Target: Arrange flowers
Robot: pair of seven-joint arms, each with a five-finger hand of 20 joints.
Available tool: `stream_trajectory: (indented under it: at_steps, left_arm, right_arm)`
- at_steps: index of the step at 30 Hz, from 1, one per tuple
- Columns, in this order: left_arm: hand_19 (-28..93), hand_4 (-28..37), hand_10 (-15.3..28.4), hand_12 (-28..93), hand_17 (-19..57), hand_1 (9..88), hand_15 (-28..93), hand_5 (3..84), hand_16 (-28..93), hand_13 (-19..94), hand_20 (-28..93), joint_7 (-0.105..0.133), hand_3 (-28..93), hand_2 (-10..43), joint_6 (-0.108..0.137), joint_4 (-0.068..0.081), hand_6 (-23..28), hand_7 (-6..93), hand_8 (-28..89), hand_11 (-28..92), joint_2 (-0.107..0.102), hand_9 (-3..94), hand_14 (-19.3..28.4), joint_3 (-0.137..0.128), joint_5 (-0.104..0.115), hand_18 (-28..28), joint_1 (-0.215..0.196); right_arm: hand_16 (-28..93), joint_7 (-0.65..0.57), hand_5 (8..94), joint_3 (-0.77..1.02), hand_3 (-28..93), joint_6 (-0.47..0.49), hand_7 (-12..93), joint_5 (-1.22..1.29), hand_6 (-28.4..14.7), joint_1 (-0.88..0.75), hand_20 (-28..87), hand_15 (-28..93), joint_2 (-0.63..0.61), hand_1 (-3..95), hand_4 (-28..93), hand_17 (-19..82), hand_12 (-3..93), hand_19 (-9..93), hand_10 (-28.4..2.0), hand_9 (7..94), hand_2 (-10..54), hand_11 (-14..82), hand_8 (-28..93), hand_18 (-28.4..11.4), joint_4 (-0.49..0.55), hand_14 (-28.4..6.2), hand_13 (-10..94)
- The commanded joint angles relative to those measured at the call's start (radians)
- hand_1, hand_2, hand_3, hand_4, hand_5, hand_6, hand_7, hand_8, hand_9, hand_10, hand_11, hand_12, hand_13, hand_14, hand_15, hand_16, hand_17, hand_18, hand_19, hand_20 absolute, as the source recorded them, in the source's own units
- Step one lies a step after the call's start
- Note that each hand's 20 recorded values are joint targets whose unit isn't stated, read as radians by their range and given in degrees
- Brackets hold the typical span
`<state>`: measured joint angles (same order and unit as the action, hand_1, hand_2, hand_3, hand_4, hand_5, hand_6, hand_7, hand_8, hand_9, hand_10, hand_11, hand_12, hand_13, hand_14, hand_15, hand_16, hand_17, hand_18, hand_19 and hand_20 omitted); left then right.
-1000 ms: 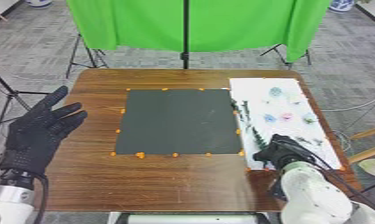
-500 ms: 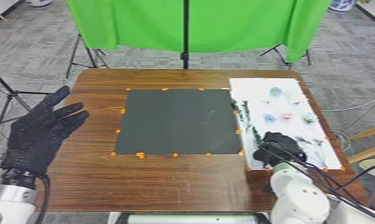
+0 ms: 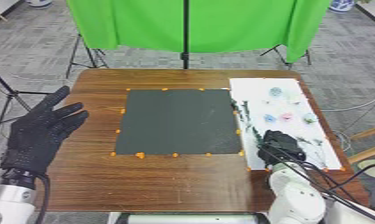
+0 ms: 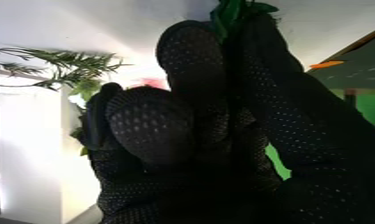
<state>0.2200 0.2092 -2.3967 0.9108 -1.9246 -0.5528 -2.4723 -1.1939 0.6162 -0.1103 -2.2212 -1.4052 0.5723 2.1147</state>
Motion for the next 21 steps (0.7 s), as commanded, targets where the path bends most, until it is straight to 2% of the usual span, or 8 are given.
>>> stream_trajectory:
  at_steps: [1, 6, 9, 14, 16, 19, 20, 21]
  left_arm:
    - [52, -20.4, 20.4, 13, -11.7, 24.0, 50, 29.9, -8, 23, 7, -0.004, 77, 6.2, -0.004, 0.004, 6.7, 17.2, -11, 28, 0.003, 30.9, 27.9, -0.004, 0.001, 25.6, -0.012]
    - [52, -20.3, 20.4, 13, -11.7, 24.0, 50, 29.8, -8, 23, 7, 0.018, 77, 6.3, 0.005, -0.004, 6.7, 17.1, -11, 28, 0.004, 30.8, 27.9, -0.012, 0.001, 25.6, -0.034]
    - [53, -20.2, 20.4, 13, -11.3, 23.9, 50, 29.9, -8, 23, 7, 0.042, 77, 6.3, 0.018, -0.009, 6.7, 17.2, -11, 28, -0.006, 30.9, 28.1, -0.016, 0.009, 25.9, -0.046]
    - [57, -20.2, 20.6, 13, -10.3, 24.0, 51, 30.2, -8, 23, 9, 0.045, 77, 6.2, 0.026, -0.013, 6.9, 17.3, -11, 28, -0.002, 31.2, 28.2, -0.017, 0.009, 26.1, -0.044]
    - [58, -20.2, 20.6, 13, -10.2, 24.0, 51, 30.3, -8, 23, 10, 0.055, 77, 6.2, 0.031, -0.018, 7.0, 17.2, -11, 28, -0.012, 31.2, 28.3, -0.024, 0.013, 26.3, -0.051]
    - [59, -20.3, 20.7, 13, -9.4, 24.3, 51, 30.5, -8, 24, 10, 0.065, 77, 6.2, 0.038, -0.025, 6.9, 16.9, -11, 28, -0.013, 31.7, 28.1, -0.030, 0.012, 26.4, -0.054]
    - [60, -20.3, 20.7, 13, -9.2, 24.3, 51, 30.6, -8, 24, 11, 0.056, 77, 6.3, 0.036, -0.027, 7.0, 16.8, -11, 28, -0.009, 31.8, 28.2, -0.034, 0.007, 26.5, -0.052]
    - [60, -20.3, 20.7, 13, -9.0, 24.4, 51, 30.7, -8, 24, 11, 0.059, 77, 6.3, 0.037, -0.029, 7.0, 16.7, -11, 28, -0.009, 31.8, 28.2, -0.038, 0.006, 26.6, -0.053]
  right_arm:
    - [20, -0.006, 76.7, 0.024, 73, -0.067, 40, -0.028, -4.3, -0.052, 37, 75, -0.018, 54.7, -28, 47, 28.2, 93, -12.4, 83.0, -9.1, 46.2, 14, -22.3, 0.024, -7.2, 81]
    - [20, -0.004, 77.9, 0.090, 74, -0.136, 38, -0.039, -4.9, -0.060, 38, 75, -0.031, 54.3, -28, 48, 28.0, 93, -12.7, 83.5, -9.4, 47.1, 14, -22.2, 0.059, -7.2, 81]
    - [21, 0.002, 78.1, 0.116, 75, -0.154, 38, -0.063, -5.2, -0.055, 39, 76, -0.036, 54.4, -28, 49, 28.0, 93, -12.7, 83.4, -9.4, 48.0, 14, -22.2, 0.076, -7.3, 81]
    - [21, 0.009, 78.5, 0.156, 75, -0.174, 39, -0.072, -5.2, -0.055, 40, 76, -0.035, 54.3, -28, 49, 27.7, 93, -12.7, 83.7, -9.5, 48.8, 15, -22.1, 0.098, -7.3, 81]
    - [21, 0.013, 78.6, 0.159, 76, -0.180, 39, -0.072, -5.3, -0.046, 40, 76, -0.036, 54.2, -28, 50, 27.6, 93, -12.8, 83.9, -9.5, 48.9, 15, -22.2, 0.109, -7.3, 82]
    - [21, 0.027, 78.9, 0.147, 76, -0.187, 38, -0.077, -5.2, -0.014, 41, 76, -0.027, 54.2, -28, 50, 27.3, 93, -12.8, 84.1, -9.5, 49.1, 15, -22.3, 0.123, -7.3, 82]
    - [21, 0.037, 79.0, 0.148, 76, -0.185, 38, -0.071, -5.3, -0.009, 41, 76, -0.019, 54.2, -28, 50, 27.3, 93, -12.8, 84.1, -9.5, 49.1, 15, -22.4, 0.130, -7.2, 82]
    - [21, 0.044, 79.1, 0.129, 76, -0.192, 38, -0.068, -5.3, 0.021, 41, 76, -0.010, 54.3, -28, 50, 27.2, 93, -12.8, 84.1, -9.5, 49.2, 15, -22.4, 0.131, -7.3, 82]
